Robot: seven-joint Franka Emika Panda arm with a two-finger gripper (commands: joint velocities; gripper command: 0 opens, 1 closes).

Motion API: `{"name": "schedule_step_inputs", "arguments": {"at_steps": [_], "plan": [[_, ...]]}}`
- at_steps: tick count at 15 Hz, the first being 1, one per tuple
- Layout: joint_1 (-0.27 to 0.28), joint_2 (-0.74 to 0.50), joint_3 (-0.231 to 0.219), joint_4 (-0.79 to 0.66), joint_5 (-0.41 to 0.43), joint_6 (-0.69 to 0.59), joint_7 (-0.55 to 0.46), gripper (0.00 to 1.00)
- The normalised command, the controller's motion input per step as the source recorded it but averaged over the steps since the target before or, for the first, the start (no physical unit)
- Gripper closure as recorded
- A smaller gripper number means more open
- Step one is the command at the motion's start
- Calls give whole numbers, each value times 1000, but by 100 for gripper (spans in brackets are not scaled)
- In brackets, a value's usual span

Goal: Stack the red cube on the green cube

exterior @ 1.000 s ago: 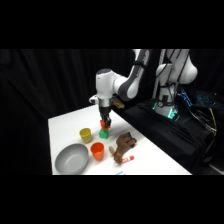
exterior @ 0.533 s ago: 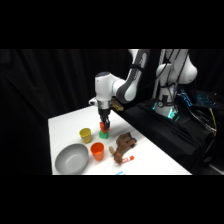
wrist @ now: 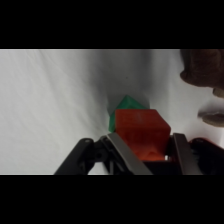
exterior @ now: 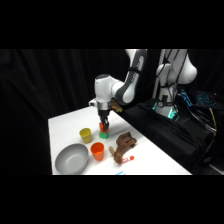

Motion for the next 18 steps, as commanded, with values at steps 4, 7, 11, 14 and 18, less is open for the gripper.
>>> {"name": "schedule_step_inputs", "arguments": {"at_steps": [4,7,11,14,18], "plan": [[-115,43,118,99,175,18,-220,1],[-101,7,110,97,170,-17,-216,0],[-35,-82,43,73,80,-82,-139,0],[41,-237,-41,6,-39,-215,-47,0],[73,-361,-80,-38,-109,-319,16,0]]}}
